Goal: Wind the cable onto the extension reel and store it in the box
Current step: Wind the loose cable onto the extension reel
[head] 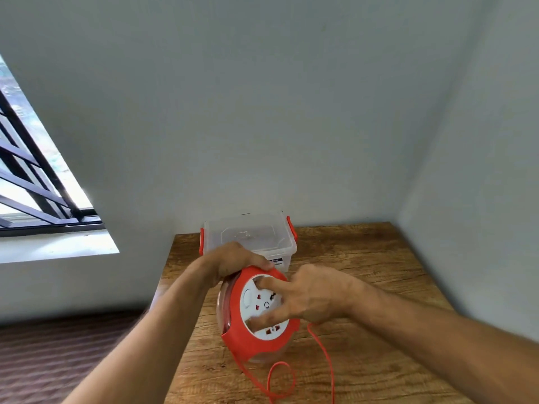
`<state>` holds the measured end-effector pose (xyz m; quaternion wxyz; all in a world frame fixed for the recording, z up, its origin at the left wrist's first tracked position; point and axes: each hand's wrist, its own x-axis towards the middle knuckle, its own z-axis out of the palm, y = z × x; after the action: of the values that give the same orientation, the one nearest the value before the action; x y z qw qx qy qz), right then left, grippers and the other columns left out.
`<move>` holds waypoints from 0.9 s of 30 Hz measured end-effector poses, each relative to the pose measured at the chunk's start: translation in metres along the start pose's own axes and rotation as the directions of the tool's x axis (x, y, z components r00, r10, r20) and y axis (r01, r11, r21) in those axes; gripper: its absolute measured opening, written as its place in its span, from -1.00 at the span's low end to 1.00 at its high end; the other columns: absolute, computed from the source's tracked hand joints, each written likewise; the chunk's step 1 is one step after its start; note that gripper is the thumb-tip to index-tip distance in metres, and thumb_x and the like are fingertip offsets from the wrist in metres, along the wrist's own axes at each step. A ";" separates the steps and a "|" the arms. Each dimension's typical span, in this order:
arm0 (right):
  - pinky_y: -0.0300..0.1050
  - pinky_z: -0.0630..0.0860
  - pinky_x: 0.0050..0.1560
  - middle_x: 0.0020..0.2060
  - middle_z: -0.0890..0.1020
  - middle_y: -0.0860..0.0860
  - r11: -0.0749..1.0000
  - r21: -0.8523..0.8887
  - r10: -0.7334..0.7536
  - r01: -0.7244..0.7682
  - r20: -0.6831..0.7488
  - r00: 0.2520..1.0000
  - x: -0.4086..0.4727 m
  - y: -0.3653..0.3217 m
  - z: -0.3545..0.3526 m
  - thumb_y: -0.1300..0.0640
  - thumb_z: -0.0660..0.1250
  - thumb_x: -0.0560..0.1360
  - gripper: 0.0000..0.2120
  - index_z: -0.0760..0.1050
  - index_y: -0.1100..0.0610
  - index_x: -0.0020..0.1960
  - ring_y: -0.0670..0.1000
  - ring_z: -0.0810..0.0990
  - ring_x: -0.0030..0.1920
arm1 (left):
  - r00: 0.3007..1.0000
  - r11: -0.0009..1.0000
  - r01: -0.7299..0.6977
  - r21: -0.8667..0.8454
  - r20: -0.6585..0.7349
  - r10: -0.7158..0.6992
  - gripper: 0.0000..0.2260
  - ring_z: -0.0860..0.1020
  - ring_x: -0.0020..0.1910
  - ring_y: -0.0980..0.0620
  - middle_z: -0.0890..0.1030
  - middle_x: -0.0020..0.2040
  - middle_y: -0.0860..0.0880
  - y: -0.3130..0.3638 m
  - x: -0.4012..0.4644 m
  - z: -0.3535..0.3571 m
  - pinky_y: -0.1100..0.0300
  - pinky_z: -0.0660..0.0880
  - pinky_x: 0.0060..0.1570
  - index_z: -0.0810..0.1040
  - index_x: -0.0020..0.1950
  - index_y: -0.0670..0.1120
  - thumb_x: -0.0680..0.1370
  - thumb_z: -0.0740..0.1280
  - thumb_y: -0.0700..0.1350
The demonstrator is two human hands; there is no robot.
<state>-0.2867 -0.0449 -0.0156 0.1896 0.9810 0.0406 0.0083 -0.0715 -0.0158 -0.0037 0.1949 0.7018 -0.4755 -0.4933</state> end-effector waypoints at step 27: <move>-0.13 0.56 -0.35 0.01 0.66 -0.03 0.616 0.464 0.763 -0.637 -0.149 0.629 -0.004 -0.026 0.029 0.00 0.25 0.58 -0.71 0.38 -0.11 0.29 0.00 0.65 -0.28 | 0.856 0.874 -0.336 -0.350 -0.502 0.128 -0.75 0.75 -0.25 -0.18 0.77 -0.26 -0.17 -0.018 -0.015 0.014 0.03 0.66 -0.14 0.77 -0.20 -0.15 0.51 0.52 0.02</move>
<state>-0.2915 -0.0323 -0.0519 -0.0263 0.9164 -0.3194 0.2399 -0.0767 0.0087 -0.0154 0.5102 0.6749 -0.3790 -0.3749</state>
